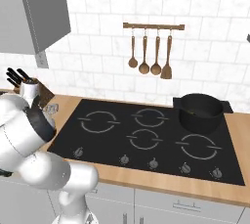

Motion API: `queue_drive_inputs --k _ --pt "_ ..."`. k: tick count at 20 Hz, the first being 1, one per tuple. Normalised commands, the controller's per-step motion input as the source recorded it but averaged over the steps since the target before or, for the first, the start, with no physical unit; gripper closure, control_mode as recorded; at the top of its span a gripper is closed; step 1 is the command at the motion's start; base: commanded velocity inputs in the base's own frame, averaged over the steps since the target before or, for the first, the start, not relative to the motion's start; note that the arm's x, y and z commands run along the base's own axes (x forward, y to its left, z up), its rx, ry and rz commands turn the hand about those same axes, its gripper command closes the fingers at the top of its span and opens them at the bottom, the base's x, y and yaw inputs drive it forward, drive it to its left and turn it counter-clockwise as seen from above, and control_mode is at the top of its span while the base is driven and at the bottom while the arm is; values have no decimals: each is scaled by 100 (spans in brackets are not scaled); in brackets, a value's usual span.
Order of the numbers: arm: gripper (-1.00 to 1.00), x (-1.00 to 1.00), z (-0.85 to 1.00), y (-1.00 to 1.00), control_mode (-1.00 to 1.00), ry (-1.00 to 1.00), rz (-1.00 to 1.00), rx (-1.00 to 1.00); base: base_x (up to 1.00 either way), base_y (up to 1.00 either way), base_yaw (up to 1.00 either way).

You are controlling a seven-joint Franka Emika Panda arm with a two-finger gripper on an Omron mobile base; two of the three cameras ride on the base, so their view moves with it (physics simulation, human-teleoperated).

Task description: Put the onion and eggplant in the pot. Retrieve the spatula and lightly stir the vegetables in the pot.

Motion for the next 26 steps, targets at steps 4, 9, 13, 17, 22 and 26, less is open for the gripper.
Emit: queue_drive_inputs --k 4,9,13,17,22,26 --pt "100 -88 63 -100 -100 -4 0 16 0 0 0" --pt "100 -47 84 -95 -100 -1 0 6 0 0 0" --pt "100 -16 95 -84 -100 1 0 -4 0 0 0" --pt "100 -9 84 -71 -100 6 0 -19 0 0 0" --pt "100 0 60 -66 -100 5 2 -29 0 0 0" --pt "100 28 38 -64 -100 -1 8 -15 0 0 0"
